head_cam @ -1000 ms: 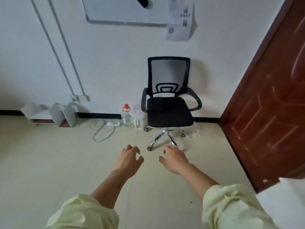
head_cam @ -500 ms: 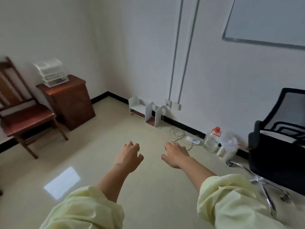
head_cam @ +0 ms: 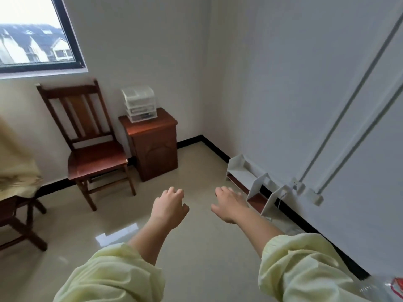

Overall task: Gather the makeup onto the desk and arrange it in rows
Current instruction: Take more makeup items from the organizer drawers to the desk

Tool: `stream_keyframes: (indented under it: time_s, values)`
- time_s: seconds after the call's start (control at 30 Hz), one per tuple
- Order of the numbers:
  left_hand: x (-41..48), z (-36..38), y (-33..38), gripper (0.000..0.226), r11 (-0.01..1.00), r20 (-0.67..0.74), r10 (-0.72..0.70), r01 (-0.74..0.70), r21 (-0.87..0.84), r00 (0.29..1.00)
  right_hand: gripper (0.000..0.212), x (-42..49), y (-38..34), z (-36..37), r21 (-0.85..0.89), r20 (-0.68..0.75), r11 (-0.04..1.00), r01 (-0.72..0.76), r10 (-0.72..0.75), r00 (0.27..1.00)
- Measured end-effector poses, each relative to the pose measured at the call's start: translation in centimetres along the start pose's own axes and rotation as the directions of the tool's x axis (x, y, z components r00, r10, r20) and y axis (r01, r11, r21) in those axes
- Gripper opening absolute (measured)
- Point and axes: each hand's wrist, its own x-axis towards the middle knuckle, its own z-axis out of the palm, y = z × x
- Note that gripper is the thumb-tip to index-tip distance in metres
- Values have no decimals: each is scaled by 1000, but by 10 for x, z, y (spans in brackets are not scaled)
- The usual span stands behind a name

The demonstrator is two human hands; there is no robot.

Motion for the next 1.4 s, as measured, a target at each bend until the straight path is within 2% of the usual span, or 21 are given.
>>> stream_keyframes:
  time_s: [0.27,0.47,0.6,0.77,0.97,1.13,1.27,1.4]
  values:
    - [190,-24,-65,35,987,-60,-161,162,2,985,35,212,-31,-48,-113,-28,979,171,-175,984]
    - [347,-27,-143,38,979,-152,-185,195,55,971,34,389,-67,-70,-132,-104,970,206,-220,970]
    - [439,-26,-185,41,974,-129,-214,222,54,968,33,494,-91,-73,-70,-95,974,213,-219,971]
    - [535,-24,-222,42,962,-109,-257,265,66,960,33,606,-109,-81,-139,-71,948,285,-296,952]
    - [675,-15,-272,41,951,-102,-292,300,75,951,31,771,-124,-93,-95,-56,941,324,-330,942]
    - [779,-1,-316,42,894,-61,-448,447,-40,892,35,897,-131,-101,-67,11,928,366,-366,930]
    - [832,7,-347,45,863,-73,-503,496,-90,861,37,968,-144,-106,-24,38,927,373,-372,927]
    - [883,23,-390,44,736,-29,-649,617,-278,760,44,1033,-174,-88,18,112,913,408,-408,906]
